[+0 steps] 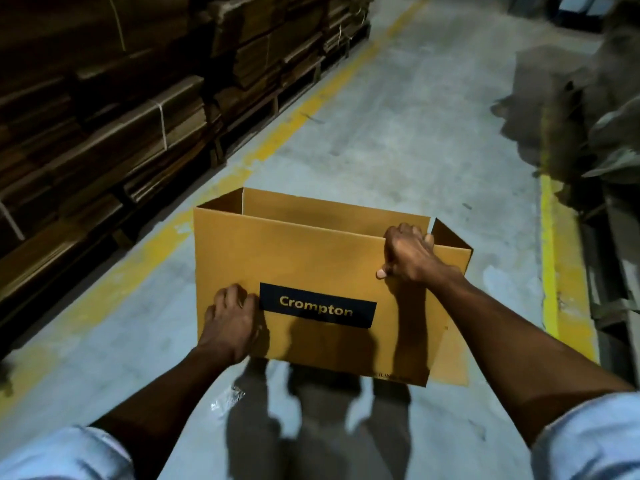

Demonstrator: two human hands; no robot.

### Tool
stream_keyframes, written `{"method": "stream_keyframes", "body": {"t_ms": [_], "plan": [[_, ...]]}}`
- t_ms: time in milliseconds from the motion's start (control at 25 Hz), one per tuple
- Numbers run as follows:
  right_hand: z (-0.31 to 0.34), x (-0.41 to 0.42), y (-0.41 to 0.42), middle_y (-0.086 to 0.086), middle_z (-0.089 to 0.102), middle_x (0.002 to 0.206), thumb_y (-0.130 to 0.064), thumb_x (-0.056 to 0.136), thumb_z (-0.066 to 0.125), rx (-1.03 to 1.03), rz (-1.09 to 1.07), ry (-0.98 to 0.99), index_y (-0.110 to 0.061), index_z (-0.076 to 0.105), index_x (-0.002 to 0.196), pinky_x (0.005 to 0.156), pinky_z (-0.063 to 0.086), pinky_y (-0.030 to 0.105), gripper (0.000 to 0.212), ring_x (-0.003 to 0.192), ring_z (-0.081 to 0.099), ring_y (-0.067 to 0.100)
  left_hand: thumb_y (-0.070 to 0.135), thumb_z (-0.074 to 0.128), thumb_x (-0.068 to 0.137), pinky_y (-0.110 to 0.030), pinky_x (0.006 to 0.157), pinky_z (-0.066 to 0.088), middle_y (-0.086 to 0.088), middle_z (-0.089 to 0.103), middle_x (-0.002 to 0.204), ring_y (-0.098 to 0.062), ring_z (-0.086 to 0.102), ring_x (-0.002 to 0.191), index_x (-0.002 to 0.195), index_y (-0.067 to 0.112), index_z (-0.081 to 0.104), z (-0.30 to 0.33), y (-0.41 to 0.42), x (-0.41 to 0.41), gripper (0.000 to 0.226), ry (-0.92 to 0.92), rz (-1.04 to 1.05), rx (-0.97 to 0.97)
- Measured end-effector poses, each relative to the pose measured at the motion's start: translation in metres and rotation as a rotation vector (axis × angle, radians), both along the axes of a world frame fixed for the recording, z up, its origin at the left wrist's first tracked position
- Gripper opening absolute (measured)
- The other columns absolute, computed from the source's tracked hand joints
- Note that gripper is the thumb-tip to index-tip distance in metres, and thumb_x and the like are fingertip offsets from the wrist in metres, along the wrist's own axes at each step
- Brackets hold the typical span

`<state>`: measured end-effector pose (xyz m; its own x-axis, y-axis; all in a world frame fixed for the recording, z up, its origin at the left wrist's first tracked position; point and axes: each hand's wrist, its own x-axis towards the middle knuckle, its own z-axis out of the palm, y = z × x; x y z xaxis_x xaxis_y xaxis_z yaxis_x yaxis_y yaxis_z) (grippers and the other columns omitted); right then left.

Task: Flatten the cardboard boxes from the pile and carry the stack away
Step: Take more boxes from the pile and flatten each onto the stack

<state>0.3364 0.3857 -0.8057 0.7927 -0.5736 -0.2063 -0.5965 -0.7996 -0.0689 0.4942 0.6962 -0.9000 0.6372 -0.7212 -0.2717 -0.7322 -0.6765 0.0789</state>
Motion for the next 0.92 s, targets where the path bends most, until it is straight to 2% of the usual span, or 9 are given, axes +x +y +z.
{"method": "stream_keyframes", "body": {"t_ms": [160, 320, 440, 520, 560, 600, 680, 760, 920], "plan": [[-0.017, 0.001, -0.023, 0.014, 0.044, 0.126, -0.044, 0.074, 0.084, -0.016, 0.012, -0.069, -0.015, 0.048, 0.114, 0.09, 0.03, 0.043, 0.061, 0.118, 0.038, 0.031, 0.045, 0.069, 0.087, -0.063, 0.107, 0.035, -0.025, 0.013, 0.149, -0.048, 0.02, 0.135, 0.137, 0.017, 0.042, -0.024, -0.005, 0.023, 0.064, -0.02, 0.199, -0.113], [-0.031, -0.005, -0.03, 0.016, 0.038, 0.137, -0.044, 0.077, 0.082, -0.135, 0.004, -0.228, -0.018, 0.039, 0.142, 0.107, 0.03, 0.049, 0.082, 0.128, 0.034, 0.035, 0.05, 0.082, 0.075, -0.065, 0.109, 0.032, -0.028, 0.016, 0.151, -0.051, 0.023, 0.138, 0.13, 0.022, 0.04, -0.041, -0.022, 0.05, 0.075, 0.144, 0.533, -0.306], [-0.045, -0.034, -0.019, 0.017, 0.034, 0.144, -0.041, 0.078, 0.079, -0.195, -0.278, -0.554, -0.019, 0.038, 0.143, 0.114, 0.029, 0.042, 0.08, 0.134, 0.033, 0.035, 0.046, 0.086, 0.072, -0.061, 0.107, 0.038, -0.023, 0.026, 0.139, -0.05, 0.038, 0.127, 0.122, 0.02, 0.034, -0.063, -0.022, 0.065, 0.076, 0.247, 0.569, -0.377], [-0.084, -0.073, -0.007, 0.016, 0.035, 0.143, -0.049, 0.078, 0.077, -0.039, -0.714, -0.773, -0.017, 0.043, 0.136, 0.112, 0.028, 0.034, 0.074, 0.133, 0.035, 0.033, 0.047, 0.087, 0.071, -0.057, 0.104, 0.043, -0.022, 0.027, 0.137, -0.05, 0.042, 0.121, 0.11, 0.024, 0.032, -0.075, -0.019, 0.068, 0.071, 0.254, 0.616, -0.415], [-0.106, -0.095, 0.004, 0.015, 0.035, 0.143, -0.059, 0.073, 0.077, 0.153, -0.892, -0.771, -0.018, 0.04, 0.133, 0.113, 0.031, 0.041, 0.082, 0.134, 0.035, 0.034, 0.047, 0.086, 0.071, -0.055, 0.102, 0.045, -0.023, 0.03, 0.136, -0.05, 0.044, 0.119, 0.106, 0.025, 0.032, -0.08, -0.017, 0.067, 0.069, 0.28, 0.677, -0.441], [-0.13, -0.115, 0.016, 0.013, 0.036, 0.143, -0.069, 0.066, 0.077, 0.388, -0.96, -0.716, -0.018, 0.034, 0.133, 0.112, 0.035, 0.049, 0.094, 0.133, 0.038, 0.034, 0.048, 0.086, 0.072, -0.054, 0.099, 0.045, -0.023, 0.033, 0.134, -0.049, 0.045, 0.117, 0.104, 0.024, 0.033, -0.083, -0.016, 0.064, 0.067, 0.311, 0.739, -0.457], [-0.162, -0.141, 0.032, 0.009, 0.044, 0.139, -0.071, 0.063, 0.079, 0.711, -0.903, -0.595, -0.018, 0.022, 0.134, 0.11, 0.041, 0.049, 0.106, 0.127, 0.047, 0.029, 0.046, 0.084, 0.075, -0.053, 0.097, 0.043, -0.024, 0.036, 0.131, -0.047, 0.044, 0.119, 0.105, 0.021, 0.034, -0.086, -0.013, 0.056, 0.064, 0.338, 0.793, -0.473], [-0.169, -0.148, 0.025, 0.01, 0.05, 0.138, -0.06, 0.074, 0.078, 0.729, -0.845, -0.586, -0.017, 0.02, 0.136, 0.107, 0.045, 0.046, 0.096, 0.122, 0.054, 0.029, 0.044, 0.082, 0.078, -0.055, 0.097, 0.04, -0.023, 0.036, 0.131, -0.045, 0.04, 0.122, 0.106, 0.02, 0.034, -0.084, -0.012, 0.052, 0.06, 0.278, 0.756, -0.493], [-0.145, -0.139, -0.015, 0.012, 0.061, 0.132, -0.059, 0.085, 0.069, 0.482, -0.827, -0.677, -0.018, 0.039, 0.14, 0.097, 0.052, 0.049, 0.075, 0.113, 0.062, 0.032, 0.052, 0.07, 0.086, -0.061, 0.103, 0.032, -0.02, 0.038, 0.135, -0.042, 0.034, 0.131, 0.117, 0.024, 0.04, -0.054, -0.031, 0.057, 0.051, 0.07, 0.646, -0.496]]}}
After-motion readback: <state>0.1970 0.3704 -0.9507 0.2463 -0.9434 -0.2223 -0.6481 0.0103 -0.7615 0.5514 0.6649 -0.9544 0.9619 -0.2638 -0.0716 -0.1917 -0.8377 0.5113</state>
